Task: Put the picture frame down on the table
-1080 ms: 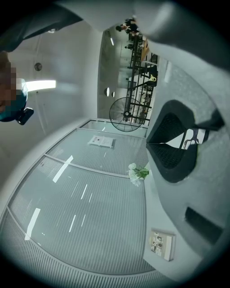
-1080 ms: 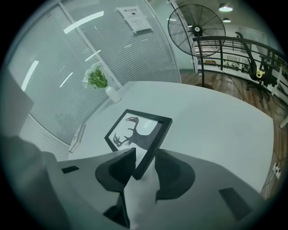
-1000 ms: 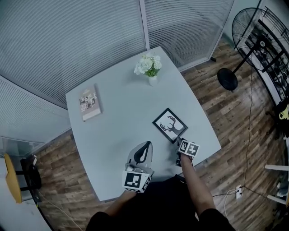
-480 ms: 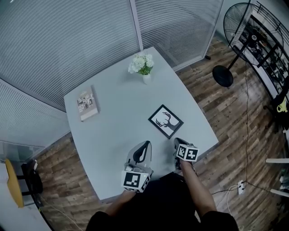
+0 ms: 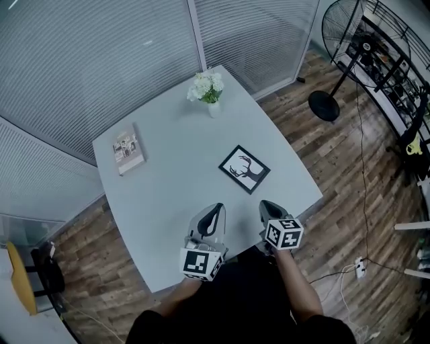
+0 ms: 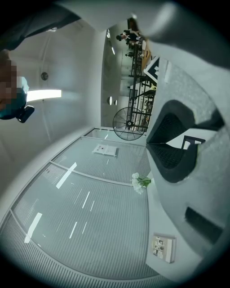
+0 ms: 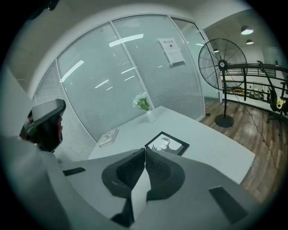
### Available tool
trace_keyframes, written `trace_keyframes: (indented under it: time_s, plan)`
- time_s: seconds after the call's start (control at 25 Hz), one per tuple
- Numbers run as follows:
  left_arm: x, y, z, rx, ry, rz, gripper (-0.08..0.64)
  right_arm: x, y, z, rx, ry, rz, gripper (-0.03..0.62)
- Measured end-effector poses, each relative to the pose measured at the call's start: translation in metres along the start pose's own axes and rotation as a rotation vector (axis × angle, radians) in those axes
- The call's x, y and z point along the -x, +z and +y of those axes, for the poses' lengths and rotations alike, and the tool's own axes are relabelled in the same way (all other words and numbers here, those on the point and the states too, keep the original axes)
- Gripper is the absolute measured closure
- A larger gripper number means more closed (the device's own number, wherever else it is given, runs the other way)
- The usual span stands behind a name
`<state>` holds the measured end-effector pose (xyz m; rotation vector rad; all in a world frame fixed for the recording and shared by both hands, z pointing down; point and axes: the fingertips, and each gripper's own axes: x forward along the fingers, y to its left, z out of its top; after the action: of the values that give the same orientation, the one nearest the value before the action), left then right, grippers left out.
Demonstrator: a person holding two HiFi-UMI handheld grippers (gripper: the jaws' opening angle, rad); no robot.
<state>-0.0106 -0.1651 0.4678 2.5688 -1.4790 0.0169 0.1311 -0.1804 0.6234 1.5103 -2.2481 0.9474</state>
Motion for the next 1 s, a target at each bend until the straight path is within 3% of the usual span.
trace_keyframes:
  time_s: [0.44, 1.0]
  plan:
    - [0.040, -0.003, -0.011, -0.003, -0.016, -0.015, 0.543, 0.069, 0.004, 0.052, 0.047, 0.062, -0.139, 0.578]
    - [0.064, -0.004, -0.016, -0.015, -0.021, -0.025, 0.543, 0.097, -0.003, 0.065, 0.123, 0.012, -0.219, 0.580]
